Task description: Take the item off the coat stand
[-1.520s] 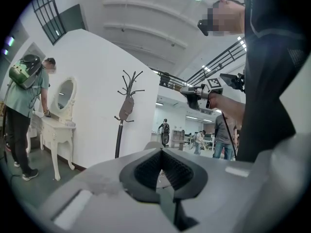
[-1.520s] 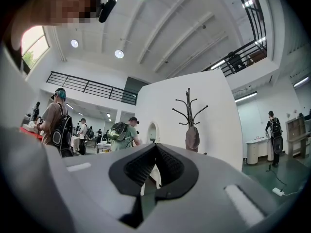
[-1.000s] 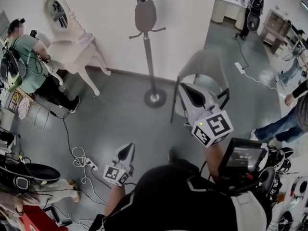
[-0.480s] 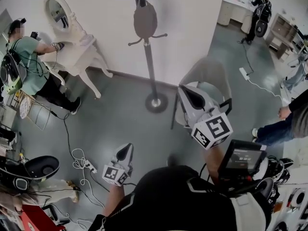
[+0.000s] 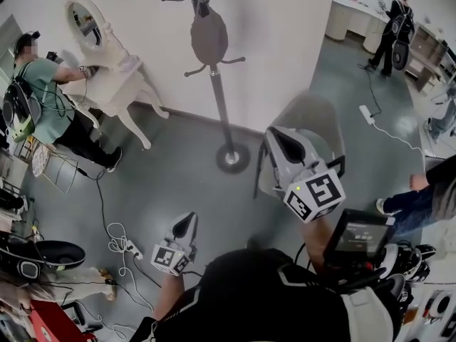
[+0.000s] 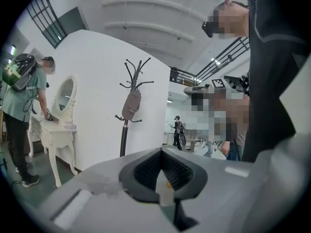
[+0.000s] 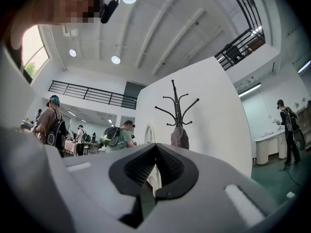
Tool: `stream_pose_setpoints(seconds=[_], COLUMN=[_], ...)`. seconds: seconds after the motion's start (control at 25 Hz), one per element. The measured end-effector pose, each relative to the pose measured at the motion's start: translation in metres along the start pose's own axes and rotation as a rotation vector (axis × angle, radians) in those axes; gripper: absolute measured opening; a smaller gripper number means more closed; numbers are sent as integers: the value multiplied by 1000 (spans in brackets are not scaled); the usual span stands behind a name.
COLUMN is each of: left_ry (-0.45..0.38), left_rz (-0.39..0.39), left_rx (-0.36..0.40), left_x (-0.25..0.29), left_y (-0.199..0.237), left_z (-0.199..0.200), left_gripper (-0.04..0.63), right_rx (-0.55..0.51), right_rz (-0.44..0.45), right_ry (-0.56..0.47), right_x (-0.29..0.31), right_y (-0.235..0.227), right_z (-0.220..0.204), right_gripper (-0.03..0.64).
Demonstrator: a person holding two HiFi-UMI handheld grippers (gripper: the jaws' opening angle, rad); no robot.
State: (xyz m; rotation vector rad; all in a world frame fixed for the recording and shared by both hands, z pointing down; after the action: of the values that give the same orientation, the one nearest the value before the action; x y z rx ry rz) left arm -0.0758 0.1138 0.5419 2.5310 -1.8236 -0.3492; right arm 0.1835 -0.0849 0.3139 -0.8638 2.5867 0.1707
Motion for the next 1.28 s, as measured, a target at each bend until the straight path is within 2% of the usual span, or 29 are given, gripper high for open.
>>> stream_pose_setpoints(seconds=[0.2, 0.4, 1.28], left_ry=[7, 17, 11], left_rz=[13, 58, -45], left_rx=[-3, -15, -21], left_x=[10, 6, 42], left_y=[2, 15, 132], left_z=[-5, -5, 1], left_gripper=[26, 26, 25], right_rx=[7, 16, -35], right_rz=[15, 15, -38], right_ry=[9, 14, -11], right_x=[10, 19, 123], right_y=[-11, -14, 7], right_z=[-3, -8, -44], right_gripper=[9, 9, 9])
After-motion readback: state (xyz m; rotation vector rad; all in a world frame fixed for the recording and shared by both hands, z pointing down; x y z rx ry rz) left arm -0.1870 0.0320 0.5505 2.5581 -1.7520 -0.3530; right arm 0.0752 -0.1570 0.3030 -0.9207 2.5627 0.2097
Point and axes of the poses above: the fingertips, and each gripper's own axes: x forward along the fingers, y to its left, z out of its top, the point moved 7 cm from there along -x, backward along the fingers, and after that the axes turned 15 degrees about -y, right-handed, at the moved point
